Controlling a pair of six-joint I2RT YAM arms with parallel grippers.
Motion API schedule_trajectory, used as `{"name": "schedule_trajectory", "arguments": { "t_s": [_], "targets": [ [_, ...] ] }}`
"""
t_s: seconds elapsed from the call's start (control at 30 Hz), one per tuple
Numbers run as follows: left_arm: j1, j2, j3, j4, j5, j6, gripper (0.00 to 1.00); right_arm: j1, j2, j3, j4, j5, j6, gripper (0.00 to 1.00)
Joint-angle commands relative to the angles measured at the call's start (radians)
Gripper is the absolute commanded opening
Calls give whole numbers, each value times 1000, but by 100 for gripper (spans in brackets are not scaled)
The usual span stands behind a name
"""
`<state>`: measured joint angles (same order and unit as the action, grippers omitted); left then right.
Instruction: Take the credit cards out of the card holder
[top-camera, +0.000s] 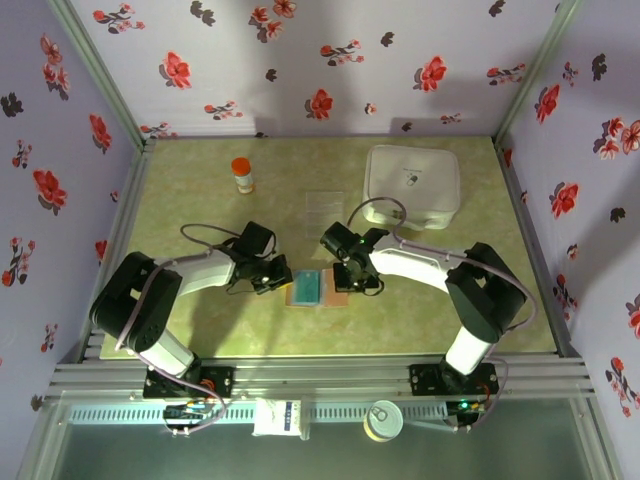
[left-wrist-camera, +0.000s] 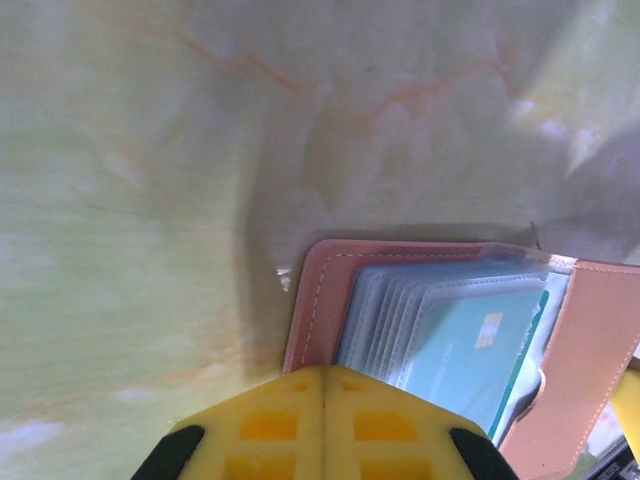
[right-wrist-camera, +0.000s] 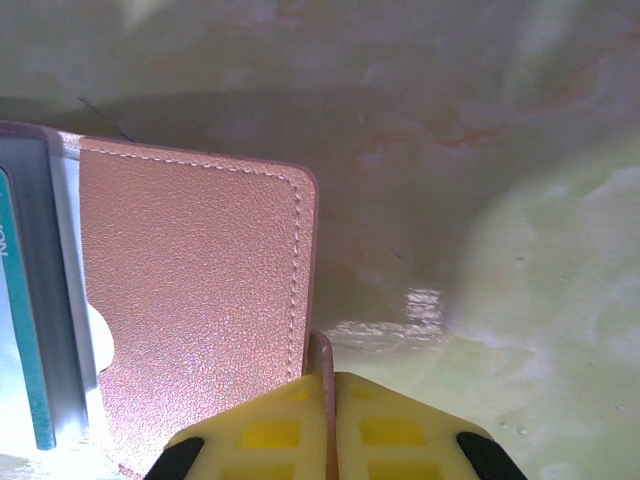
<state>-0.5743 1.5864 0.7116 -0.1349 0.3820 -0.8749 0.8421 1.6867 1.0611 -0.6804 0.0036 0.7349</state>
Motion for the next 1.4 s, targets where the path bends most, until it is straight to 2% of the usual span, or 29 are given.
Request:
{"name": "schedule_trajectory", "arguments": {
  "t_s": [0.0, 0.53, 0.8, 1.1, 1.37],
  "targets": [
    [13, -15, 7, -49, -18, 35, 0, -8, 28, -12, 23, -4, 20, 2],
    [22, 29, -26, -47, -15, 29, 0, -24, 103, -31, 12, 61, 1, 4],
    [29, 21, -13, -72, -18, 44, 0, -30, 56, -18, -45, 74, -13, 14],
    [31, 20, -9, -77, -22, 44, 0, -69, 0, -69, -69, 96, -24, 33],
    [33, 11, 1, -75, -19, 45, 0, -72, 43, -84, -46, 76, -22, 34]
  ]
}}
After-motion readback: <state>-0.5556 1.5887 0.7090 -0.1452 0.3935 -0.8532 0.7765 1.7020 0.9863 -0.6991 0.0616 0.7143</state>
